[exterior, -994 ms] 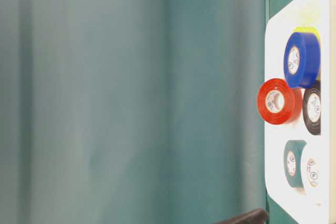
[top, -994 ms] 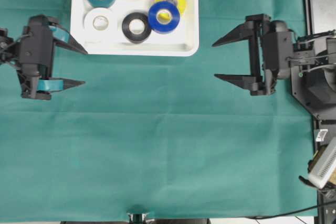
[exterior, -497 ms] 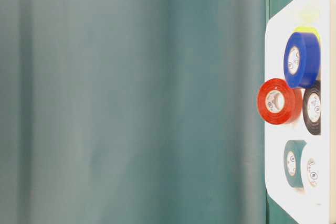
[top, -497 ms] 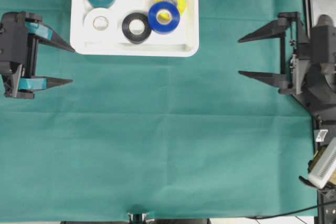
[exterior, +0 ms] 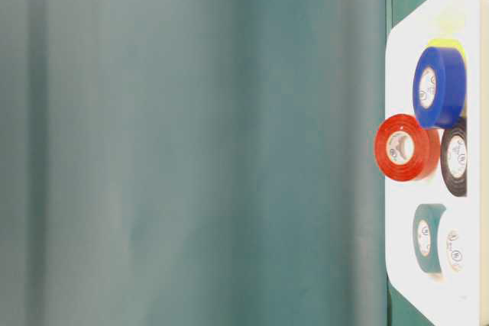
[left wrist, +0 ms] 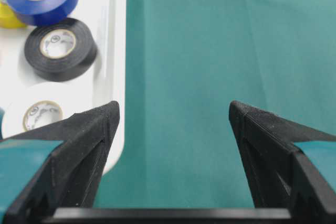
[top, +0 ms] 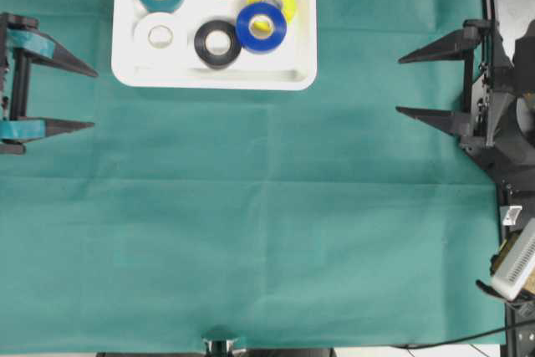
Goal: Put the tape alternately from left to right into the white case.
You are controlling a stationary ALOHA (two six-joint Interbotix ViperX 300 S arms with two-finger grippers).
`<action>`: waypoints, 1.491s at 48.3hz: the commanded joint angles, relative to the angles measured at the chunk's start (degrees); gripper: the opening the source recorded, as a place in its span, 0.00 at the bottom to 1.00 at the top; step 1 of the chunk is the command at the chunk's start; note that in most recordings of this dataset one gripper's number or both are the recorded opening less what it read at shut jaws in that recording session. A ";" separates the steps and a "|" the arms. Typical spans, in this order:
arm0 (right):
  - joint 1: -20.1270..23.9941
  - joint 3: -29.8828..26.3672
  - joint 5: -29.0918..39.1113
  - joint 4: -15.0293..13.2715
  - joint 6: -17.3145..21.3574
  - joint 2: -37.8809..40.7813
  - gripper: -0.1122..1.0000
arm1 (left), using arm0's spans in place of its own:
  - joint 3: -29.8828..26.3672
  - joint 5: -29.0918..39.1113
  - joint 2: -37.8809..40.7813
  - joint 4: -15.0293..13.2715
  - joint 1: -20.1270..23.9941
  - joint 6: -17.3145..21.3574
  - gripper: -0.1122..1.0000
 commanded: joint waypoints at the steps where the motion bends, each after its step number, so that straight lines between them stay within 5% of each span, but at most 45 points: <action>1: 0.09 -0.62 -0.18 0.09 0.00 0.26 0.73 | 0.62 -0.70 -2.55 0.00 -0.09 -0.09 0.86; 33: 0.09 0.35 -0.18 0.09 0.00 0.09 0.73 | 9.58 -0.44 -22.41 -0.09 -0.18 -0.18 0.86; 72: 0.09 1.76 -0.35 0.09 0.00 0.09 0.73 | 12.57 2.90 -27.69 -0.09 -0.09 -0.35 0.86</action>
